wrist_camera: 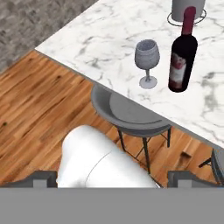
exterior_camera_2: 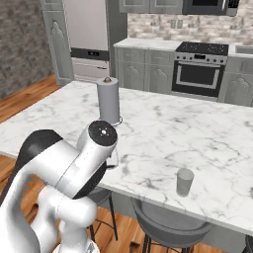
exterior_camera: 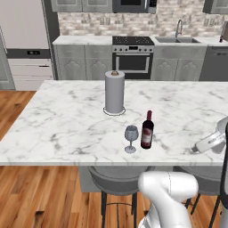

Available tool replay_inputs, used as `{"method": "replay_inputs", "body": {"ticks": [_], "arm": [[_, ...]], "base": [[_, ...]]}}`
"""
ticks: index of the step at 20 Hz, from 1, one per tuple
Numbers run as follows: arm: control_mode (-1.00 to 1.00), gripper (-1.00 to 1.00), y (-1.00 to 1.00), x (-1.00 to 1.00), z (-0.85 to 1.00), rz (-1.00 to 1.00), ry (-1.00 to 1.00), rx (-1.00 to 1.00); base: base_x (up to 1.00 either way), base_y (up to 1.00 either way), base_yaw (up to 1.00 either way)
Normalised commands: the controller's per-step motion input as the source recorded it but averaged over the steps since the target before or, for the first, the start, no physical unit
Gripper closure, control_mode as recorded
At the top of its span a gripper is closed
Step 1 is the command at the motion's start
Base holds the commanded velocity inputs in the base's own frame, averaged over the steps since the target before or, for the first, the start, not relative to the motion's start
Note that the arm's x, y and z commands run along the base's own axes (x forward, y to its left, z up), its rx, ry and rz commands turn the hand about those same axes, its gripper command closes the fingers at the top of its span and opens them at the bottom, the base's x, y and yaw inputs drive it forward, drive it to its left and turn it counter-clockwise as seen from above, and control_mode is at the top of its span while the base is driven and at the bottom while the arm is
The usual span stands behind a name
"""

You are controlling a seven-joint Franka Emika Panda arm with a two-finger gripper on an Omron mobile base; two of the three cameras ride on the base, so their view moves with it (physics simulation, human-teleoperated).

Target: There is a wine glass and glass cup on the dining counter. Place the wine bottle next to the wine glass and the juice bottle next to the glass cup.

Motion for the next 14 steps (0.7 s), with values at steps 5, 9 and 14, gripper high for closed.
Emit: {"method": "replay_inputs", "body": {"ticks": [5,9,14], "arm": [[-1.00,-1.00,0.02,-0.55,0.13,-0.02,0.00,-0.33],[-1.00,-1.00,0.02,-0.27,0.00,-0.15,0.11,-0.22],[-1.00,-1.00,-0.03,-0.05,-0.03,-0.15,0.17,-0.10]], "base": [[0.00,0.00,0.00],[0.00,0.00,0.00],[0.00,0.00,0.00]]}}
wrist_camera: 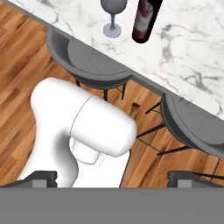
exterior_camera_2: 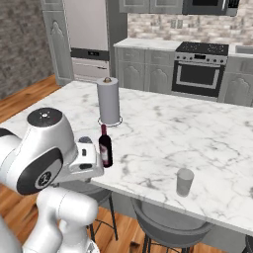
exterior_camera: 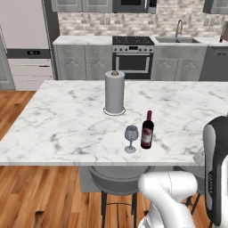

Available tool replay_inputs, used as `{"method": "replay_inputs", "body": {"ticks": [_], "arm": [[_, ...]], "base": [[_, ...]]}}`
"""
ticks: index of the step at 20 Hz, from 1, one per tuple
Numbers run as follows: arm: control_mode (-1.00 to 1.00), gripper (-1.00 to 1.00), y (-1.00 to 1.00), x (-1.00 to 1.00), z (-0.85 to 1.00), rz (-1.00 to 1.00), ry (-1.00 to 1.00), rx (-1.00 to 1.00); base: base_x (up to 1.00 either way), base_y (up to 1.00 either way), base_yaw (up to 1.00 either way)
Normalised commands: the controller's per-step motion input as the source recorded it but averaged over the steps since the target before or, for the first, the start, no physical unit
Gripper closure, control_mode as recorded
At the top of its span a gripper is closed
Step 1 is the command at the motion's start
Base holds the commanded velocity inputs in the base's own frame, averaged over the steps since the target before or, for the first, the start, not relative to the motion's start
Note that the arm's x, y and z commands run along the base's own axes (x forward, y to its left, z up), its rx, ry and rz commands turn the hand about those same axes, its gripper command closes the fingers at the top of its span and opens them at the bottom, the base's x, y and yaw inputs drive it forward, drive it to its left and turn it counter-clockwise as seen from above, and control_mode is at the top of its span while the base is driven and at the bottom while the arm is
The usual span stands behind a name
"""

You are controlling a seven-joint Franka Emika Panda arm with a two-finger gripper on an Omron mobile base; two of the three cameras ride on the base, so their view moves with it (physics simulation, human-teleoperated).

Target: There is a wine glass and glass cup on the dining counter. Place the wine bottle next to the wine glass and the juice bottle next to the glass cup.

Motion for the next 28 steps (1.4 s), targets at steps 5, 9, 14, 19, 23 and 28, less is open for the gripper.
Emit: {"method": "replay_inputs", "body": {"ticks": [5,9,14,19,23,28], "arm": [[-1.00,-1.00,-0.04,0.00,-0.11,-0.09,0.03,-0.07],[-1.00,-1.00,0.00,0.00,-0.02,-0.02,-0.04,-0.04],[-1.00,-1.00,0.00,0.00,-0.01,0.00,-0.14,-0.01],[-1.00,-1.00,0.00,0.00,0.00,0.00,-0.01,0.00],[-1.00,-1.00,0.00,0.00,0.00,0.00,0.00,0.00],[-1.00,-1.00,0.00,0.00,0.00,0.00,0.00,0.00]], "base": [[0.00,0.00,0.00],[0.00,0.00,0.00],[0.00,0.00,0.00],[0.00,0.00,0.00],[0.00,0.00,0.00],[0.00,0.00,0.00]]}}
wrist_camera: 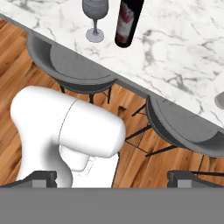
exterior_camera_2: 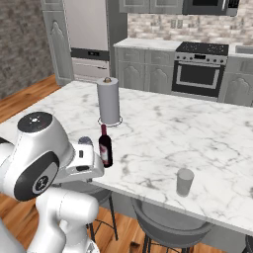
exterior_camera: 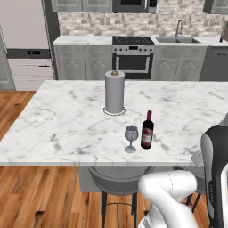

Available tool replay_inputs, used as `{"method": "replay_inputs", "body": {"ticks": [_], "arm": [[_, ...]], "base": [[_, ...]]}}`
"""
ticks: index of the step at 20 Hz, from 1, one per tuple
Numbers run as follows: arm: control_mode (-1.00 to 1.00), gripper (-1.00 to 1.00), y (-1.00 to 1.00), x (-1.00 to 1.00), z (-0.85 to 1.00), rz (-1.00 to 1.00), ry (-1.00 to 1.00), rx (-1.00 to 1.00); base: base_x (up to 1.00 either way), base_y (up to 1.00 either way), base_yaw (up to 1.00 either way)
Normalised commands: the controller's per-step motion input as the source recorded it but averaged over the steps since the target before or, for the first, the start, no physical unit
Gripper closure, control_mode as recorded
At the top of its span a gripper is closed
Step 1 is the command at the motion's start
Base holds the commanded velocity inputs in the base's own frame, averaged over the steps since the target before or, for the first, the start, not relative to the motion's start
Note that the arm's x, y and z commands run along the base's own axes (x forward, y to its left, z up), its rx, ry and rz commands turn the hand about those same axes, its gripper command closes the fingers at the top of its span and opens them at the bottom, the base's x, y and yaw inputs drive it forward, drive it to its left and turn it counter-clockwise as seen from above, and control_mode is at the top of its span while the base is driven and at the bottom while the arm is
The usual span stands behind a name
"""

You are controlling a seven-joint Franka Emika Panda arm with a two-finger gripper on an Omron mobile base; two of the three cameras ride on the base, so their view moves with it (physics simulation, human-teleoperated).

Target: There is a wine glass and glass cup on the dining counter. Place the wine bottle next to the wine glass and the juice bottle next to the glass cup.

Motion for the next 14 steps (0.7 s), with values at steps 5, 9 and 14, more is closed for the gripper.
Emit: {"method": "replay_inputs", "body": {"ticks": [5,9,14], "arm": [[-1.00,-1.00,0.00,0.00,0.00,0.00,0.00,0.00],[1.00,-1.00,0.00,0.00,0.00,0.00,0.00,0.00],[1.00,-1.00,0.00,0.00,0.00,0.00,0.00,0.00]], "base": [[0.00,0.00,0.00],[-0.22,0.00,-0.01],[-0.52,0.00,-0.06]]}}
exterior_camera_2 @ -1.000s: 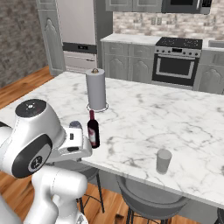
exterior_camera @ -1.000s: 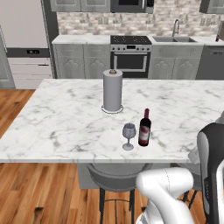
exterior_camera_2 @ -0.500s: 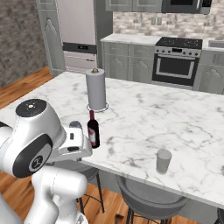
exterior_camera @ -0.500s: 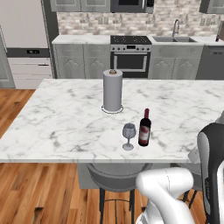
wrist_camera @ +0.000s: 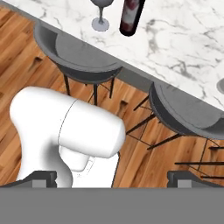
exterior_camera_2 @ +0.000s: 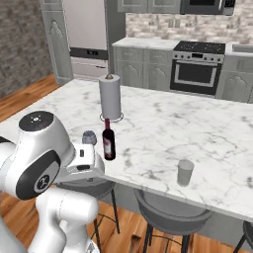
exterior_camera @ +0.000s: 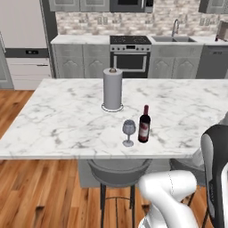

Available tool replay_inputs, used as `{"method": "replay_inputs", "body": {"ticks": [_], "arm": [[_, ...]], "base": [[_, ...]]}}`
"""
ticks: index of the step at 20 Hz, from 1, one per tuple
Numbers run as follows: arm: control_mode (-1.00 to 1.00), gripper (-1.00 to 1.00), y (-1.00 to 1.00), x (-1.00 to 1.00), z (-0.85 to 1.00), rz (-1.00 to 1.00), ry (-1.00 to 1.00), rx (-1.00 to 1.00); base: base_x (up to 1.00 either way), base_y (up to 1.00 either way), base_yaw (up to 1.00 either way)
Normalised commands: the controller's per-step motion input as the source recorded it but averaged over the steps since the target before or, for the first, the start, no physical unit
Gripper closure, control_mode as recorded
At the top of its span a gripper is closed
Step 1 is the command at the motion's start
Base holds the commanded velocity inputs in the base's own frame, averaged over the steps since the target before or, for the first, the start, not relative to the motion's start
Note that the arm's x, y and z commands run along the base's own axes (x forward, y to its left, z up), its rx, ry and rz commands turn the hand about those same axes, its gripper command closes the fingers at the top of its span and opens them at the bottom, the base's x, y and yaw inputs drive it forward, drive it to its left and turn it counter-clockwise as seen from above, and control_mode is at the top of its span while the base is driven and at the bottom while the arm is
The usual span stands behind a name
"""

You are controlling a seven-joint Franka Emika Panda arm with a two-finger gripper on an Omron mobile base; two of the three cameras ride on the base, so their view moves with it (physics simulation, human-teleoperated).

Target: There is a wine glass and glass cup on the dining counter. Place the wine bottle next to the wine glass and the juice bottle next to the glass cup.

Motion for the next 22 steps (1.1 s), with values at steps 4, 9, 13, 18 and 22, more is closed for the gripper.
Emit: {"method": "replay_inputs", "body": {"ticks": [4,9,13,18,22], "arm": [[1.00,-1.00,0.00,0.00,0.00,0.00,0.00,0.00],[1.00,-1.00,0.00,0.00,0.00,0.00,0.00,0.00],[1.00,-1.00,0.00,0.00,0.00,0.00,0.00,0.00],[1.00,-1.00,0.00,0.00,0.00,0.00,0.00,0.00],[1.00,-1.00,0.00,0.00,0.00,0.00,0.00,0.00]], "base": [[-0.62,-0.04,-0.09],[-0.13,-0.15,-0.49],[0.06,-0.17,-0.65],[0.08,-0.20,-0.64],[0.09,-0.28,-0.58]]}}
